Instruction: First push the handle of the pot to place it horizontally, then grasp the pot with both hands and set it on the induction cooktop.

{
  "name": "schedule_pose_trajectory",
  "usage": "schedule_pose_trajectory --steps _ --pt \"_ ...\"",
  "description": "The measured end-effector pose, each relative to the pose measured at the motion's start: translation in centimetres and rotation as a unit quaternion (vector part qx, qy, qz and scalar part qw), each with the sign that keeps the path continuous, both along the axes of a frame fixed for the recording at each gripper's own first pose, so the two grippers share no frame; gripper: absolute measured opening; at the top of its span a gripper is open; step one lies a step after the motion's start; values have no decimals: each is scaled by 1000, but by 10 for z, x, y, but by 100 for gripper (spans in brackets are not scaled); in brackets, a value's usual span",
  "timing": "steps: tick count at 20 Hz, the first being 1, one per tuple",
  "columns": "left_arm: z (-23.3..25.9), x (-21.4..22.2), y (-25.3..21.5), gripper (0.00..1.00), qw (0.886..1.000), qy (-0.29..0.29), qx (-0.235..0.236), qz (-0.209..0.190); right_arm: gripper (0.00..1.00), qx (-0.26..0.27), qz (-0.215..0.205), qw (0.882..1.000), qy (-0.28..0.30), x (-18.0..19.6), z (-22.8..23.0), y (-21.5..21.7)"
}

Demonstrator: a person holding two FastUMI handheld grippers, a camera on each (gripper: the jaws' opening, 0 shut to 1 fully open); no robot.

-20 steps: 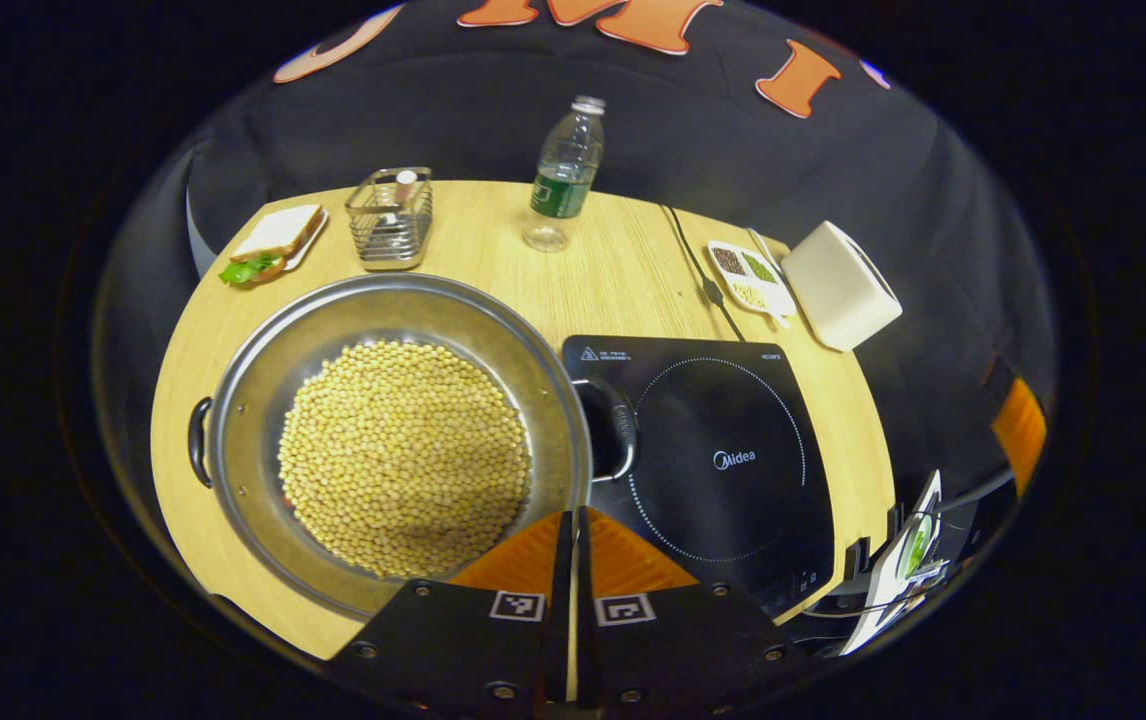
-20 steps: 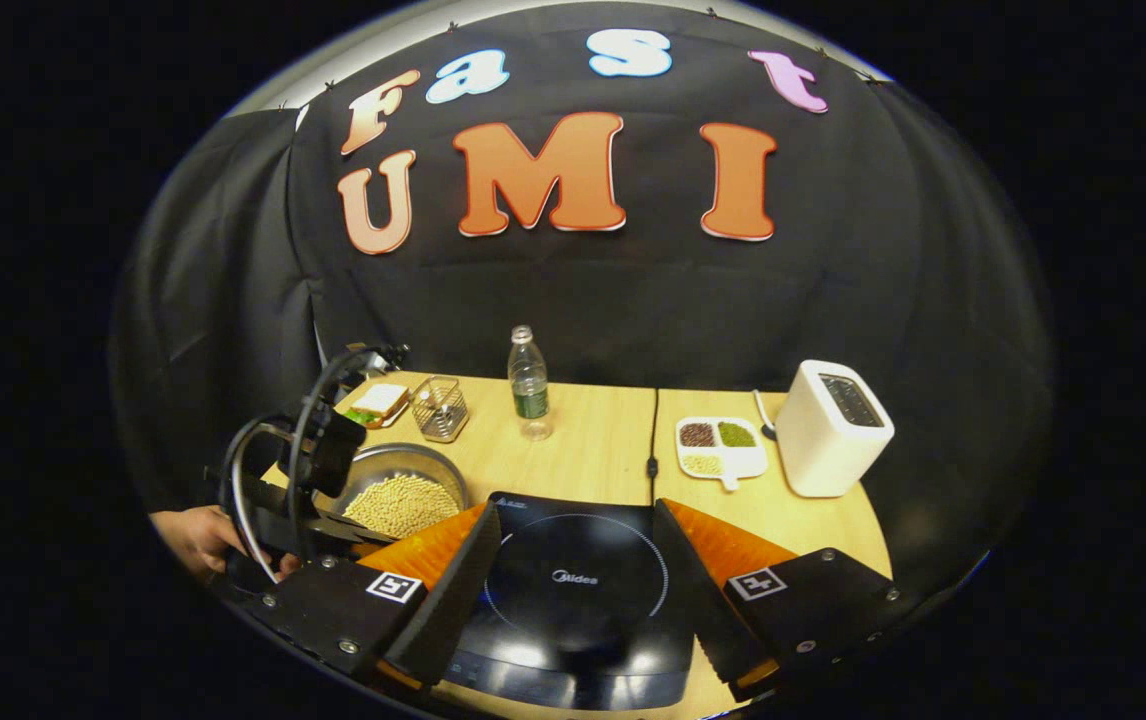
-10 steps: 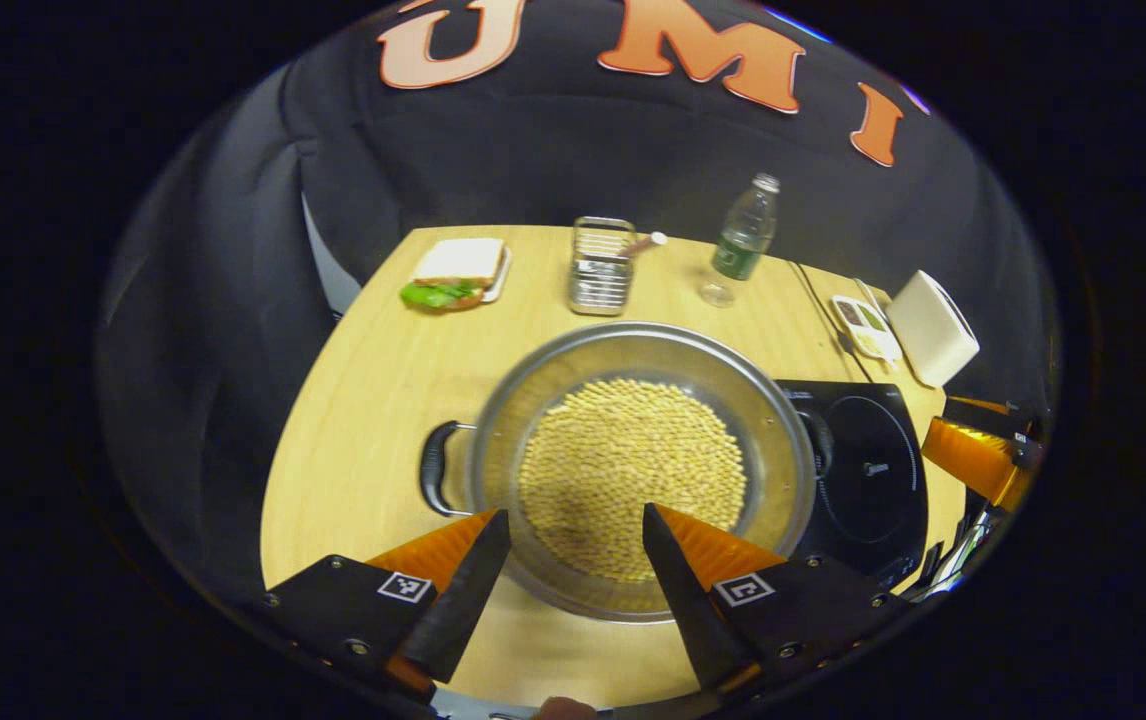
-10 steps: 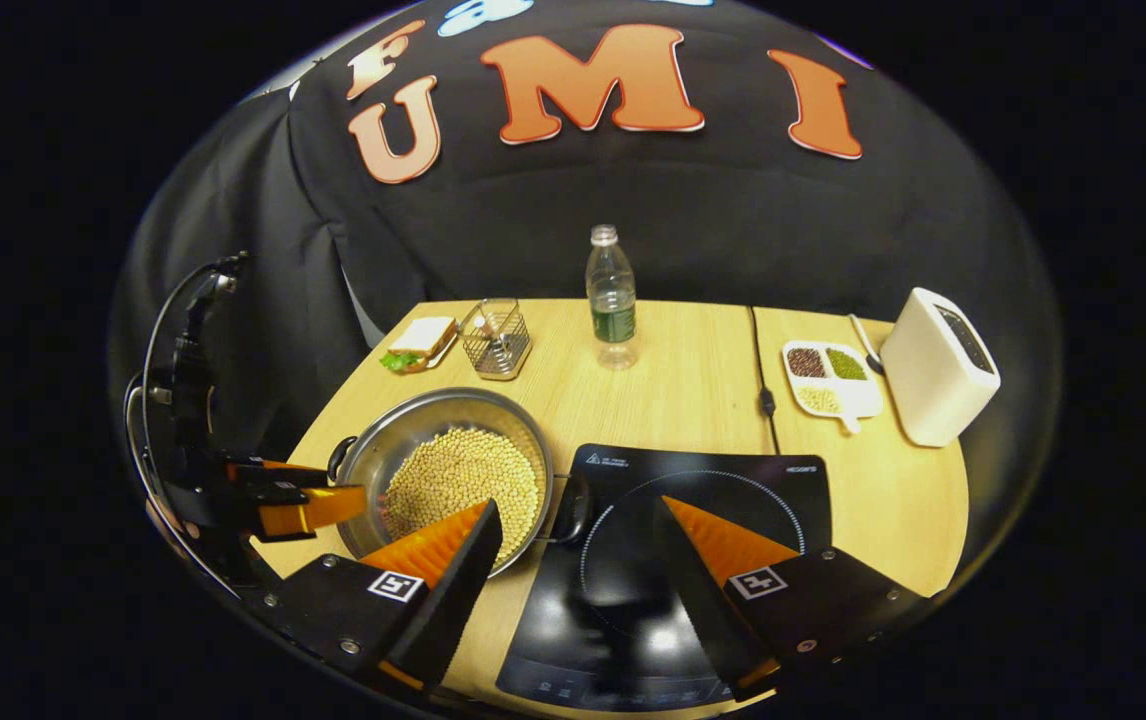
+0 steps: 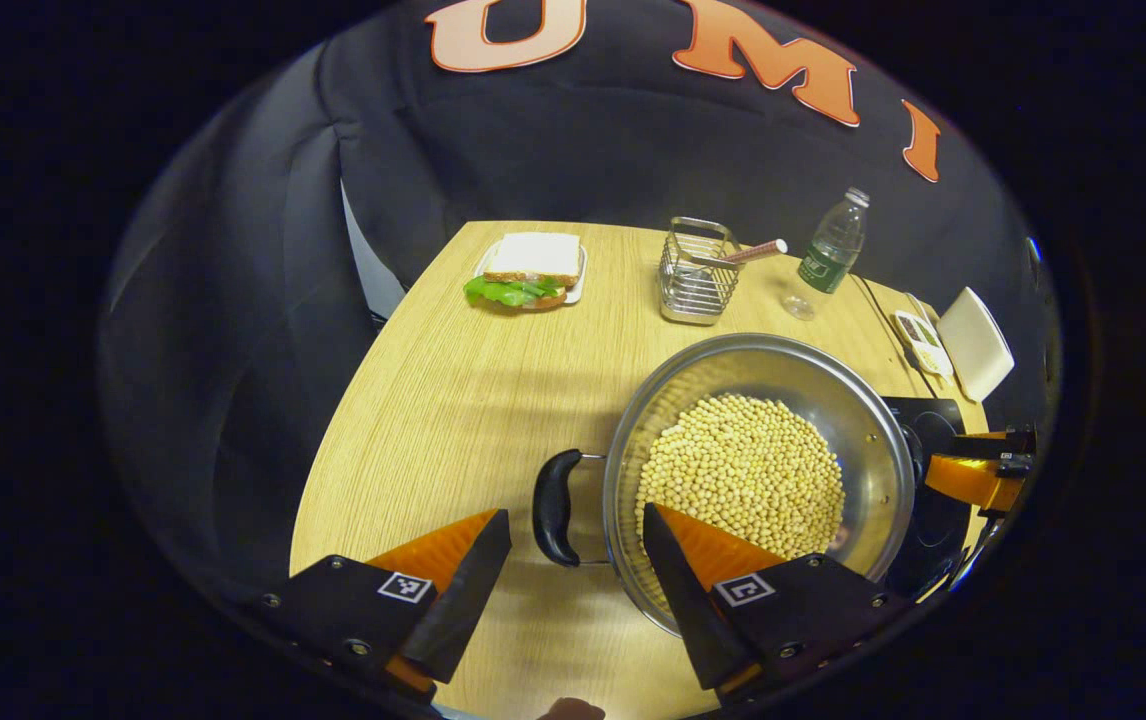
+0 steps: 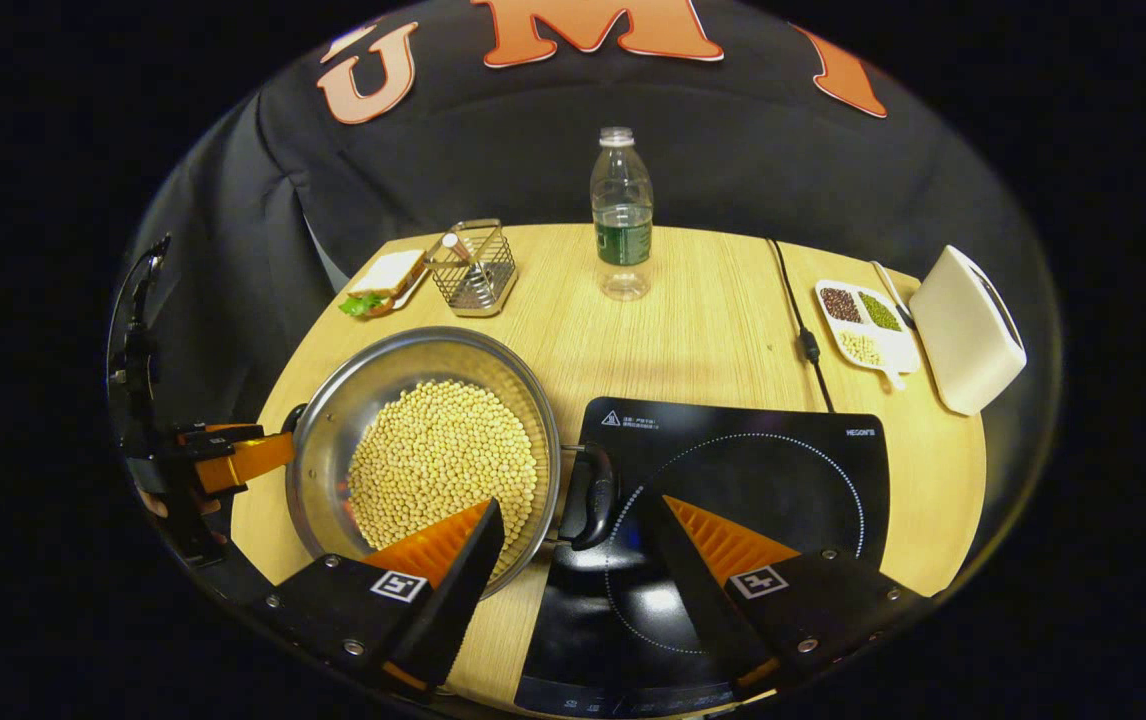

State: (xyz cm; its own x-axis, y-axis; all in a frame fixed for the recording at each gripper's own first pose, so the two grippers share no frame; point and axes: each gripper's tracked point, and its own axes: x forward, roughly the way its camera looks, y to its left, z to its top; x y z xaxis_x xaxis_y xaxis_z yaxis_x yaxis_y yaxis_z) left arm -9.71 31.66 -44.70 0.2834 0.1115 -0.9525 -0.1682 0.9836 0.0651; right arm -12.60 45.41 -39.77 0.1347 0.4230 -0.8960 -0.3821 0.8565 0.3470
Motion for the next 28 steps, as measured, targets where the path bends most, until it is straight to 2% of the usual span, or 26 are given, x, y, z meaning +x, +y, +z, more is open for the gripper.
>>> schedule_pose_trajectory --steps 5,9,11,13,16,21,26,28 --pt "-21 1 5 87 1000 5 -10 4 92 -35 15 999 18 -7 -27 12" --pt "-32 8 8 88 1000 -7 -8 -5 86 -48 6 999 19 -3 -40 19" --pt "-37 8 6 88 1000 -3 -8 -14 79 -64 1 998 17 0 -41 14" --pt "-39 9 1 88 1000 -2 -5 -21 65 -54 -1 998 23 -4 -39 19" --pt "-50 10 -17 88 1000 -3 1 -25 64 -38 16 999 19 -9 -32 38" --pt "-56 7 -18 88 1000 5 5 -15 64 -28 36 999 15 -9 -32 56" --pt "-60 7 -24 89 1000 6 2 -8 64 -4 34 999 12 -5 -33 70" --pt "-64 3 -25 89 1000 9 -4 -4 64 6 39 999 29 -11 -41 78"
